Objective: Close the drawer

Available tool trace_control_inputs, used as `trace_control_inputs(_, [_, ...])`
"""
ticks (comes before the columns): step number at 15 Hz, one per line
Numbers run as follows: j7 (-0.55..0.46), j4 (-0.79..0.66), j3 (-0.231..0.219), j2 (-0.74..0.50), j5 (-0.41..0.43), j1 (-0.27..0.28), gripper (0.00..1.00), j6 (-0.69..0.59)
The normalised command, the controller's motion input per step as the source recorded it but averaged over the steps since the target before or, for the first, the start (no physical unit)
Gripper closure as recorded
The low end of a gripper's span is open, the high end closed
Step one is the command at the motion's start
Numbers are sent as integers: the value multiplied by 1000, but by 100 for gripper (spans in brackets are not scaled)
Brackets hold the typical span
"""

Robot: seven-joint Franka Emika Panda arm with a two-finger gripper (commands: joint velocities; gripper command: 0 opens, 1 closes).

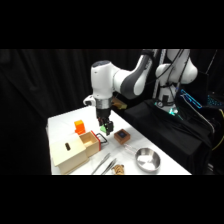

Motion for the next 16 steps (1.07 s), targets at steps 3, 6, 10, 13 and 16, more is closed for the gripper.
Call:
trace_control_inputs(3, [-282, 36, 59, 246, 194, -119, 0, 344])
trace_control_inputs(6, [-291, 29, 105, 197, 205, -146, 0, 328])
trace_control_inputs(10, [-275, 7, 130, 139, 185, -161, 0, 339])
trace_control_inputs(13, [-265, -9, 152, 107, 168, -170, 0, 327])
trace_control_inputs(16, [-210, 25, 123, 142, 129, -126, 0, 307])
